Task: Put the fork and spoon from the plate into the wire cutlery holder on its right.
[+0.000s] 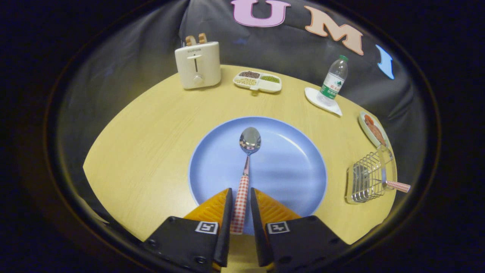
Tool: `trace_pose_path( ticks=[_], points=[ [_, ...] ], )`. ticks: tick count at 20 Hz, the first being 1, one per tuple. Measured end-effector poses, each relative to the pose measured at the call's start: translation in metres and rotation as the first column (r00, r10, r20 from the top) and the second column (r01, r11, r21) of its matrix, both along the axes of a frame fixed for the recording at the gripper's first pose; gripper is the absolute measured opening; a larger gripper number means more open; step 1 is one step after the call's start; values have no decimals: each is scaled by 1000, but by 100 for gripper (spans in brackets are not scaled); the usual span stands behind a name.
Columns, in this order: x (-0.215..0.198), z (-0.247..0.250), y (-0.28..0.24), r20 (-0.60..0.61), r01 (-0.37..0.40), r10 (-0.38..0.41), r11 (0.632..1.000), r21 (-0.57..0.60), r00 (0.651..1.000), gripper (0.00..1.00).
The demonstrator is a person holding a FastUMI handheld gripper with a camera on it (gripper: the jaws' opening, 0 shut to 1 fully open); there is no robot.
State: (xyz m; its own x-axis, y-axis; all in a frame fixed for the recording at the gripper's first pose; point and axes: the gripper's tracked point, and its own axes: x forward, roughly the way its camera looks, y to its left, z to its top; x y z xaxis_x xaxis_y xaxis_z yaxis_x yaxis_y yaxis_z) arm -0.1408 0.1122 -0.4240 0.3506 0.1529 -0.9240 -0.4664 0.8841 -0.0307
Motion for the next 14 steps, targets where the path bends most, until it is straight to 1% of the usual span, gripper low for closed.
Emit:
trace_pose_path(
  ticks=[2,3,4,5,8,11,14],
  points=[
    [-2,-1,-1,-15,-4,4,1000,-2,1000,26],
    [2,-3,-7,-2,2,-2,1000,-16,1000,20],
    [0,0,-5,-27,-5,5,1000,-2,1000,13],
    [-3,1,-2,-37,-8,8,1000,13,999,12],
    [4,11,-12,-37,-29,28,1000,-9,999,13],
    [12,24,-21,-58,1,0,1000,13,998,12],
    [27,44,-34,-57,-6,7,1000,20,998,12]
  ],
)
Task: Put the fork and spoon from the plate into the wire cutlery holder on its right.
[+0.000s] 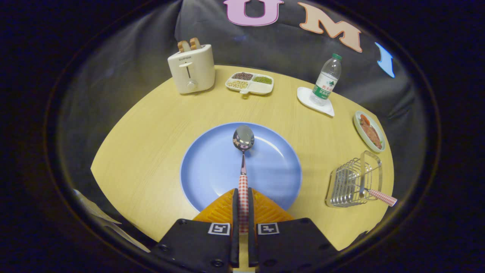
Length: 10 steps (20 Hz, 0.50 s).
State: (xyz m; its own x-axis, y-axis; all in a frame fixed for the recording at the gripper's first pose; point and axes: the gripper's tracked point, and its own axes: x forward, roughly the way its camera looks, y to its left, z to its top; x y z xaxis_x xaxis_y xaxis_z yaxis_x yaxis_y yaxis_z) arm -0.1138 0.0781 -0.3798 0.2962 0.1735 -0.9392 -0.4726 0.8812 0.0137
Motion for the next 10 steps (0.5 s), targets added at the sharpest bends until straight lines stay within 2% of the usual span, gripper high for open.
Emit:
trace_pose_path(
  ticks=[4,7,10],
  points=[
    [18,27,-17,3,1,-1,1000,17,1000,12],
    [30,43,-37,11,-28,28,1000,-14,1000,12],
    [34,57,-50,-20,-31,31,999,-5,999,12]
  ],
)
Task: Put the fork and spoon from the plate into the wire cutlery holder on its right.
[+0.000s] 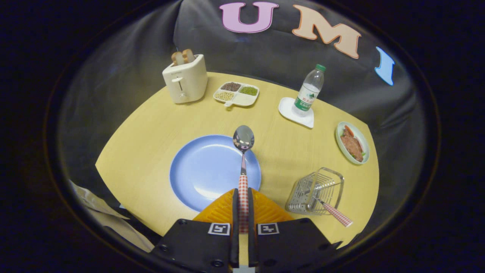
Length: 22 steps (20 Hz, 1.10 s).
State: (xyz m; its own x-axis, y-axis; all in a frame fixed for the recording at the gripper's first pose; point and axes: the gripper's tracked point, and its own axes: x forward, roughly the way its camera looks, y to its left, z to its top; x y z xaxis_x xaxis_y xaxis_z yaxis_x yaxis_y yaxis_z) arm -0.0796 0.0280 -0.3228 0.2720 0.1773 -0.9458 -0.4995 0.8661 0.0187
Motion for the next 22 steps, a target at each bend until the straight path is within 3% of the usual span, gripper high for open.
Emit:
trace_pose_path(
  ticks=[10,22],
  points=[
    [30,40,-79,-53,-34,29,995,-92,998,12],
    [21,57,-166,-255,-232,169,942,-241,952,12]
  ],
)
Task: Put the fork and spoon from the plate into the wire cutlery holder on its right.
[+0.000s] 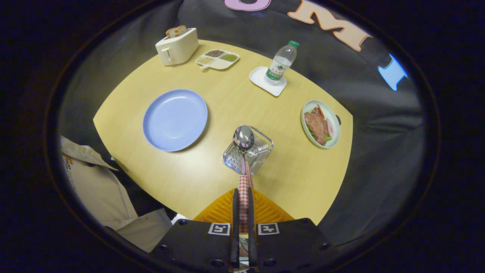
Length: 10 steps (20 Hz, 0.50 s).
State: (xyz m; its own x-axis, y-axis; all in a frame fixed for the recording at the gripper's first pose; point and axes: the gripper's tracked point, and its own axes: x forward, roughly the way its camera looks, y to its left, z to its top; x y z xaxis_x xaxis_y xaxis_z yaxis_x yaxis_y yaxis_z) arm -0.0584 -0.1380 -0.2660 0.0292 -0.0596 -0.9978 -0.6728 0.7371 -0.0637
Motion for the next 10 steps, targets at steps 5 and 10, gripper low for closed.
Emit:
trace_pose_path(
  ticks=[5,10],
  points=[
    [4,-6,-19,-121,-52,44,996,-69,992,12],
    [13,-18,-17,-232,-80,55,992,-100,971,12]
  ],
)
